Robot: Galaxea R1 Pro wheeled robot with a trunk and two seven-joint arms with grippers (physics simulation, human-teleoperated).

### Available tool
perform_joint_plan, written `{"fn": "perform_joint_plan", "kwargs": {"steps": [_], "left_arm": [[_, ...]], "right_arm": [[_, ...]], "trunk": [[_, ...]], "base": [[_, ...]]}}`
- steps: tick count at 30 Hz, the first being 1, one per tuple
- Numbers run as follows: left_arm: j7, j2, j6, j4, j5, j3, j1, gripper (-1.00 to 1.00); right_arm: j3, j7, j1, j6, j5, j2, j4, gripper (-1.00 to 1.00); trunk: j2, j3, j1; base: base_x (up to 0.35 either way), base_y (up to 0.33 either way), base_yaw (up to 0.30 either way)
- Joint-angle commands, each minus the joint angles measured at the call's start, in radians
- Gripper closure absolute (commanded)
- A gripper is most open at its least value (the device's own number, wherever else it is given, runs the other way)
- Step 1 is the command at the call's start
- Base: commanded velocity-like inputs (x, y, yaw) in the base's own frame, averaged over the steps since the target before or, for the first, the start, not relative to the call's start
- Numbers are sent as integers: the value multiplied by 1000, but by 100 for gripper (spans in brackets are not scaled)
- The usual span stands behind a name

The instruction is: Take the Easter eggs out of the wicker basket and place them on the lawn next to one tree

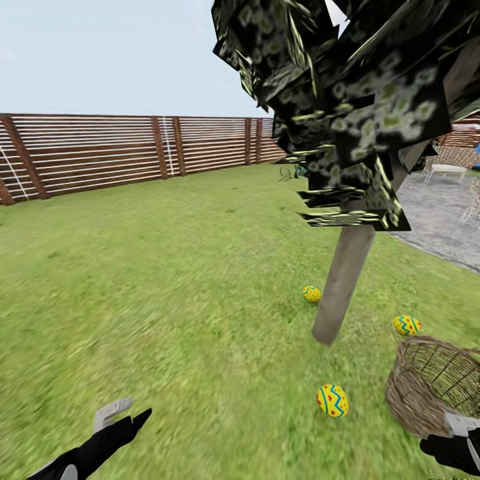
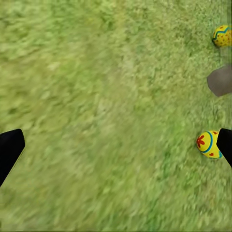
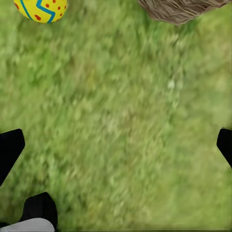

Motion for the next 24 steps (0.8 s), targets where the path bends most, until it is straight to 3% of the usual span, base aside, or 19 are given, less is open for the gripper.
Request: {"fn": "perform_joint_plan", "kwargs": {"steps": [1,6,9,12,24], "left_arm": [[-2,0,9,3,9,1,0,-100],[3,-1,10,73,9,-3,-2,-100],[77,0,9,139,4,-8,-2,-100],[110,1,8,186,3,-9,-2,-100],[120,4,16,240,3,-11,-2,-100]], "right_arm": [[-1,9,-1,5,10,0,-2,-100],[15,9,-1,78,9,0,-16,-100],[27,7,-1,93,9,4,-10,-100],[29,6,-1,93,12,24,-5,-100],[78,9,-1,1,78,71,112,-100]], "trunk": [[7,3,-4],[42,24,-23],[63,37,-34],[84,50,-46],[168,101,-92]], "base": [[164,309,-232],[178,280,-232],[146,167,-232],[40,43,-232],[3,3,-232]]}}
